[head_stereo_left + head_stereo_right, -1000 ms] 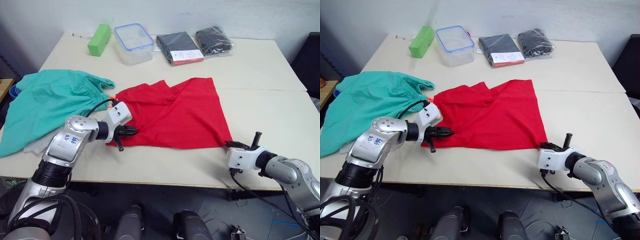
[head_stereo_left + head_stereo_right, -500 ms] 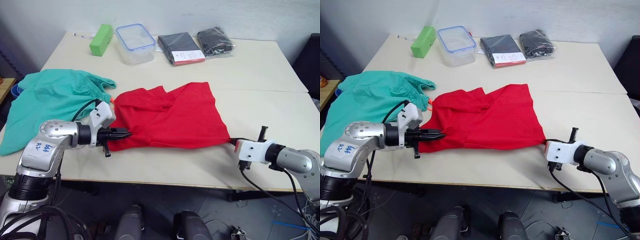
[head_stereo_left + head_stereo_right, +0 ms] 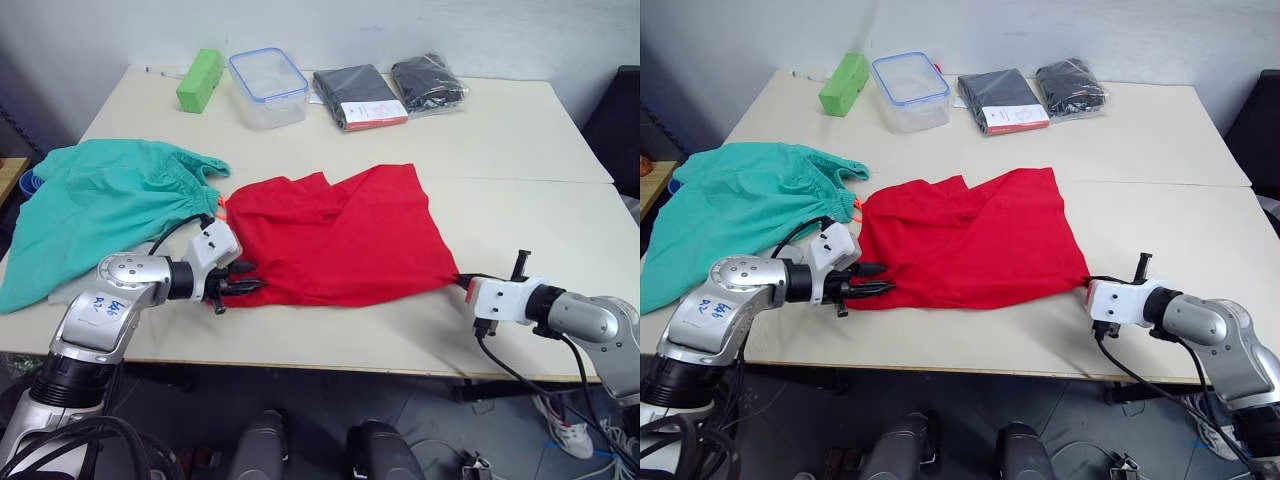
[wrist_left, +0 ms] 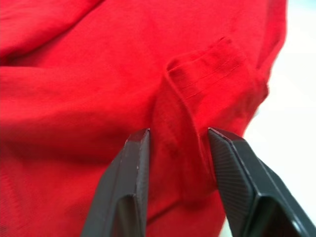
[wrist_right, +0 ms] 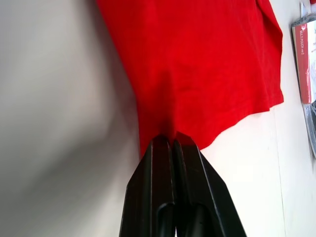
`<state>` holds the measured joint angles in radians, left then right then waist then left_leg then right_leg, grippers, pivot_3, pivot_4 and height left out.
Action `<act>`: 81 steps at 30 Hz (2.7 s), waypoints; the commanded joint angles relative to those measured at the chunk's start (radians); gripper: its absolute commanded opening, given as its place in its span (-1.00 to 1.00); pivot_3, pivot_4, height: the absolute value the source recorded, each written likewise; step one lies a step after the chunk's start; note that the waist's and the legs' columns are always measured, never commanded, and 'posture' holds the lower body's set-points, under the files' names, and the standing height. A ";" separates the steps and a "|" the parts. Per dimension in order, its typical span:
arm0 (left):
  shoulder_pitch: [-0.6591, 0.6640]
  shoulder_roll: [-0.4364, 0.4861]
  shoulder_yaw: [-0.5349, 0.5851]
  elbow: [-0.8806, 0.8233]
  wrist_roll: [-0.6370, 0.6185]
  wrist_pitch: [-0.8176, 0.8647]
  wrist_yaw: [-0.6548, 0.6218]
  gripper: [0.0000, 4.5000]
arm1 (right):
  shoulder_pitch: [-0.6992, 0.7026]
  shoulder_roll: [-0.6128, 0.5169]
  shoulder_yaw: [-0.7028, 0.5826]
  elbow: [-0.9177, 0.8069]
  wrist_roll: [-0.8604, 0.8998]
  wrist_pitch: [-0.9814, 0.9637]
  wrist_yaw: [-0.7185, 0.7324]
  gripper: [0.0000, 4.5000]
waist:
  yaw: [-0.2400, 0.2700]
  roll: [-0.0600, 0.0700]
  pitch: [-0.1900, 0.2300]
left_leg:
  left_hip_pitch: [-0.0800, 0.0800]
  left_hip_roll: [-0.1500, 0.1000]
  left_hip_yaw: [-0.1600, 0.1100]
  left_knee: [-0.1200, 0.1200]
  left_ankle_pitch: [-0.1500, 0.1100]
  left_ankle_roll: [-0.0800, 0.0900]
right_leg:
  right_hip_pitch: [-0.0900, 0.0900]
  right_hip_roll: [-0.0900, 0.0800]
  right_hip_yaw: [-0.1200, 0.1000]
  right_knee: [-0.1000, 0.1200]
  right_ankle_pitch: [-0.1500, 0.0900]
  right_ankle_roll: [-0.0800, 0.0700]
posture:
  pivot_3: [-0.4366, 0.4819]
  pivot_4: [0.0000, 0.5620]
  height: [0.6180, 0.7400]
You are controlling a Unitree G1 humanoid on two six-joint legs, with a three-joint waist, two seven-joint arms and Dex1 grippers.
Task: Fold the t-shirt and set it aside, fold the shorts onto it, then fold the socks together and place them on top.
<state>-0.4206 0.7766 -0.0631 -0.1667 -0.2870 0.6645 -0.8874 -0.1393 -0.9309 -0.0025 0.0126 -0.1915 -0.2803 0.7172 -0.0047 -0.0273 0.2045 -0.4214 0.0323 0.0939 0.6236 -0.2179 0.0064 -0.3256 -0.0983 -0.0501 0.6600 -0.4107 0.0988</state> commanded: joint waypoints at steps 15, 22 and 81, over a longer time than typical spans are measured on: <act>-0.025 0.090 0.076 -0.070 -0.106 0.020 -0.140 -0.98 | 0.006 -0.010 -0.030 0.013 0.038 -0.015 0.012 -1.00 | -0.001 0.000 0.000 | 0.000 0.000 0.000 0.000 0.000 0.000 | 0.000 0.000 0.000 0.000 0.000 0.000 | -0.05 -0.47 1.00; 0.097 0.220 0.115 -0.157 -0.175 -0.015 -0.305 -0.98 | -0.016 -0.014 -0.031 0.040 0.078 -0.017 0.055 -1.00 | -0.003 0.000 0.000 | 0.000 0.000 0.000 0.000 0.000 0.000 | 0.000 0.000 0.000 0.000 0.000 -0.001 | -0.05 -0.47 1.00; -0.114 0.140 0.082 0.334 -0.159 0.052 -0.268 -0.98 | -0.460 -0.145 0.211 0.170 0.581 0.855 0.891 -1.00 | -0.023 0.002 0.001 | 0.000 0.001 0.000 0.002 -0.002 0.001 | -0.001 -0.001 -0.001 0.002 -0.001 -0.002 | -0.05 -0.47 1.00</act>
<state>-0.5312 0.9157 0.0008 0.1729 -0.4518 0.7301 -1.1569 -0.5866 -1.0570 0.1673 0.1676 0.4066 0.5822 1.5413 -0.0278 -0.0252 0.2054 -0.4219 0.0331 0.0936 0.6258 -0.2198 0.0070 -0.3269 -0.0994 -0.0513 0.6624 -0.4120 0.0967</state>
